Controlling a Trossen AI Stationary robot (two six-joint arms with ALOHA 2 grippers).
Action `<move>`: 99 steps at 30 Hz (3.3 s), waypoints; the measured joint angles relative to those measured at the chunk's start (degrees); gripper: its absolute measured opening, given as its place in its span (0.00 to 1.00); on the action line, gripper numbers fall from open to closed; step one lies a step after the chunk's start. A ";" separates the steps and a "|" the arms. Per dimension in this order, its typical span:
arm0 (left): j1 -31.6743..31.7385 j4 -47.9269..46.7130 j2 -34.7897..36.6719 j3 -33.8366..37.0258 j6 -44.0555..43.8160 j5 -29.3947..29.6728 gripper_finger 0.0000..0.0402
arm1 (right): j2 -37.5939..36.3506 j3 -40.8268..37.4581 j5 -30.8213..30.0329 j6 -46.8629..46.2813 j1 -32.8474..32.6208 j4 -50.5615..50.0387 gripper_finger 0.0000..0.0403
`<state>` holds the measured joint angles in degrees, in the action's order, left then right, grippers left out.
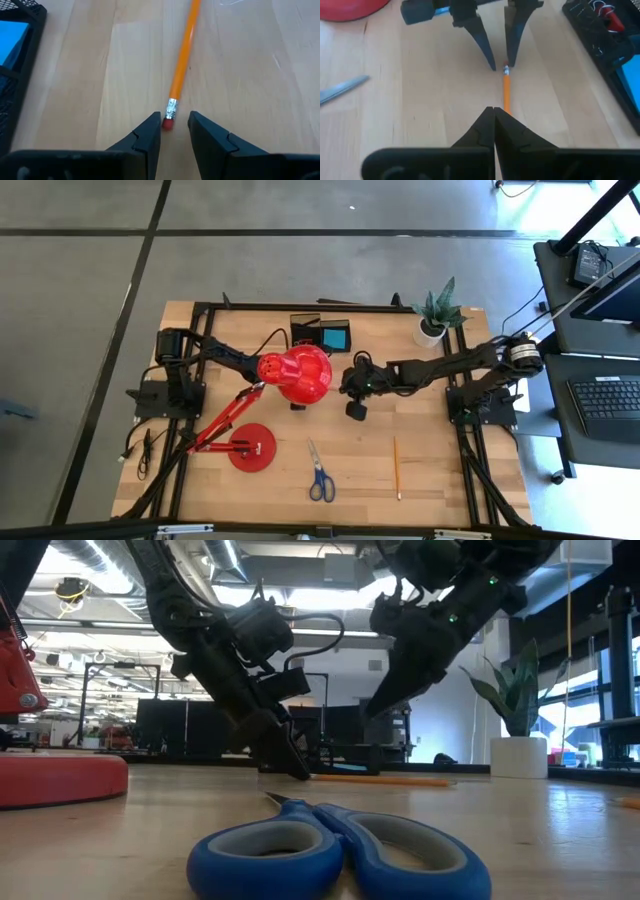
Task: Pick and place office supplies into organizer
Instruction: Put the top pencil into the desk organizer
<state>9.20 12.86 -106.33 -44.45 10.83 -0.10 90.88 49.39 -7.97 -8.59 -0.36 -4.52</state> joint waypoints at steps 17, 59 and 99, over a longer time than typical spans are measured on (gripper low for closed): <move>-1.37 -0.02 -0.01 0.15 -5.38 0.39 0.14 | -4.67 -0.12 -10.37 -2.78 -2.70 -9.06 0.02; 0.45 43.98 -13.87 9.46 -11.31 -4.68 0.25 | -23.17 -28.17 -16.25 -1.64 -7.34 27.02 0.02; 0.03 43.41 -14.76 8.33 -7.34 -4.15 0.08 | -23.16 -28.20 -15.76 -1.52 -7.37 26.78 0.02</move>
<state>9.23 56.27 -121.10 -36.12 3.49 -4.25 67.72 21.19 -23.73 -10.11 -7.73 22.26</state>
